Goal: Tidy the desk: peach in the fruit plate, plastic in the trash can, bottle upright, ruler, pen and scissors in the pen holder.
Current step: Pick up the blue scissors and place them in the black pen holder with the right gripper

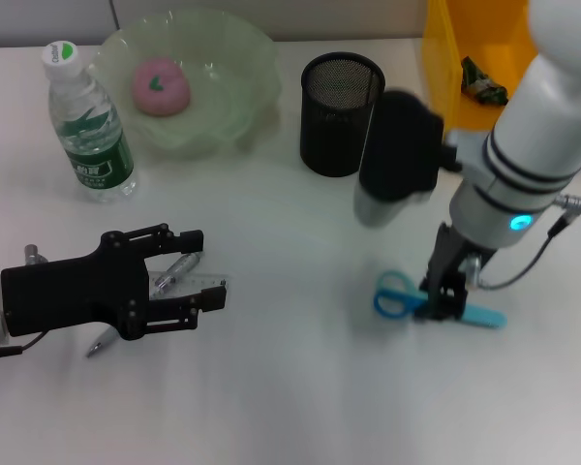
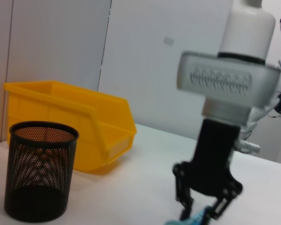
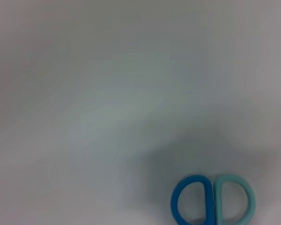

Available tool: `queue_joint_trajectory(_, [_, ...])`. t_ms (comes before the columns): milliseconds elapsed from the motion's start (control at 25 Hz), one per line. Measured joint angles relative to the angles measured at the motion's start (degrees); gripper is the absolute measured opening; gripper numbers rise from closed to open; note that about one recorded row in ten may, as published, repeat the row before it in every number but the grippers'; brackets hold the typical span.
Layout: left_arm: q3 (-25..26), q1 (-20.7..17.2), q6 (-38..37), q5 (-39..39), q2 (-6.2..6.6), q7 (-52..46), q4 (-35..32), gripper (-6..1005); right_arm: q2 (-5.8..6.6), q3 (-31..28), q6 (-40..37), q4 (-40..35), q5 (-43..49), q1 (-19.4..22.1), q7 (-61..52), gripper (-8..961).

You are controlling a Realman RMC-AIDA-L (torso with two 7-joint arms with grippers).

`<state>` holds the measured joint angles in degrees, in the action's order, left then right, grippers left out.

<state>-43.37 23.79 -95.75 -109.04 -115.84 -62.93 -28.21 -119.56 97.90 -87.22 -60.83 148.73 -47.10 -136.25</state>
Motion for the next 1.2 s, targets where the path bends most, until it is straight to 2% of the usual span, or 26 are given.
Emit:
queue_joint_trajectory(160, [0.1, 0.0, -0.1, 0.1, 0.00, 0.0, 0.0, 785, 0.32, -10.1, -2.0, -3.8, 0.0, 0.4, 1.0, 238])
queue_joint_trajectory(200, [0.3, 0.0, -0.1, 0.1, 0.03, 0.0, 0.0, 785, 0.44, -17.9, -2.8, -5.7, -0.7, 0.7, 3.0, 238])
queue_joint_trajectory(240, [0.3, 0.0, -0.1, 0.1, 0.03, 0.0, 0.0, 785, 0.44, -17.9, -2.8, -5.7, -0.7, 0.7, 3.0, 238])
queue_joint_trajectory(280, [0.5, 0.0, -0.1, 0.1, 0.05, 0.0, 0.0, 785, 0.44, -21.9, -3.1, -6.3, -1.8, 1.0, 4.6, 238])
queue_joint_trajectory(360, [0.7, 0.0, -0.1, 0.1, 0.07, 0.0, 0.0, 785, 0.47, -30.5, -3.1, -6.9, -7.0, 1.9, 9.5, 238])
queue_joint_trajectory(400, [0.8, 0.0, -0.1, 0.1, 0.08, 0.0, 0.0, 785, 0.50, -37.4, -2.6, -5.9, -13.8, 3.0, 14.8, 238])
queue_joint_trajectory(440, [0.8, 0.0, -0.1, 0.1, 0.08, 0.0, 0.0, 785, 0.50, -37.4, -2.6, -5.9, -13.8, 3.0, 14.8, 238])
queue_joint_trajectory(560, [0.8, 0.0, -0.1, 0.1, 0.09, 0.0, 0.0, 784, 0.58, -44.9, -0.5, -1.1, -24.7, 4.7, 24.6, 238])
queue_joint_trajectory(680, [1.2, 0.2, -0.1, 0.2, 0.04, 0.1, 0.0, 784, 0.64, -48.1, 4.1, 7.2, -36.7, 6.5, 36.8, 238])
queue_joint_trajectory(720, [1.3, 0.3, -0.1, 0.2, 0.00, 0.1, 0.0, 785, 0.64, -48.1, 4.1, 7.2, -36.7, 6.5, 36.8, 238])
queue_joint_trajectory(960, [1.3, 0.9, -0.2, 0.2, -0.40, 0.3, 0.2, 785, 0.47, -48.2, 12.9, 18.1, -50.8, 7.2, 50.4, 238])
queue_joint_trajectory(1200, [1.4, 1.1, -0.2, 0.2, -0.44, 0.4, 0.3, 784, 0.29, -47.9, 21.6, 26.9, -57.8, 4.9, 59.7, 239])
